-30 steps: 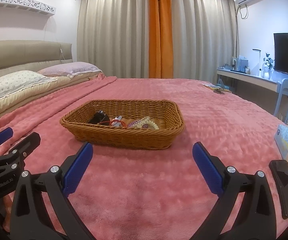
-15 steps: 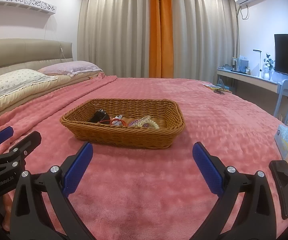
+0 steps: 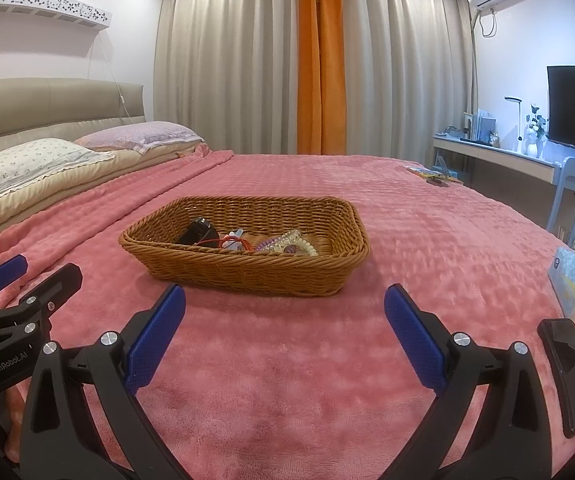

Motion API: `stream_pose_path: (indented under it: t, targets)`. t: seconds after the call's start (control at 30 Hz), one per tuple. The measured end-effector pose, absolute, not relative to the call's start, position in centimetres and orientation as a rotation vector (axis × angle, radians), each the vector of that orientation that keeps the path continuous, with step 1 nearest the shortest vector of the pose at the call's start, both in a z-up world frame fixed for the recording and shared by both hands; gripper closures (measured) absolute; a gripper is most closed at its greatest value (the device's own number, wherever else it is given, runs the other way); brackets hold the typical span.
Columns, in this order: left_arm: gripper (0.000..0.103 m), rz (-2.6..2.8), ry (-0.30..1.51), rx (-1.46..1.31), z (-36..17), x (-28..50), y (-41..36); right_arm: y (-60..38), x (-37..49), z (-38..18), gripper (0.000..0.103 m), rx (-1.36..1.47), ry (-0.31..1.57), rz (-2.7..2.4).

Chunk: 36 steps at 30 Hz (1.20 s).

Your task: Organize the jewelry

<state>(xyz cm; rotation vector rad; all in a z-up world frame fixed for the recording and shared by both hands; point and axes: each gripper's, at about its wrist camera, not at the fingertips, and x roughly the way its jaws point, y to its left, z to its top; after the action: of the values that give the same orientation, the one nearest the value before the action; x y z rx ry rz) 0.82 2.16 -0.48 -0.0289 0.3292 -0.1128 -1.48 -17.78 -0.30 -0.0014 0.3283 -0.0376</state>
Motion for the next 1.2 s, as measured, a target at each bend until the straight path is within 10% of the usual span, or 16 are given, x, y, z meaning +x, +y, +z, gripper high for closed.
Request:
stream_pose_path:
  t: [1.2]
  targets:
    - [0.008,-0.112,0.337,-0.031,-0.67,0.98,2.41,-17.89,-1.54,-0.42,0.008,-0.008,0.328,-0.038]
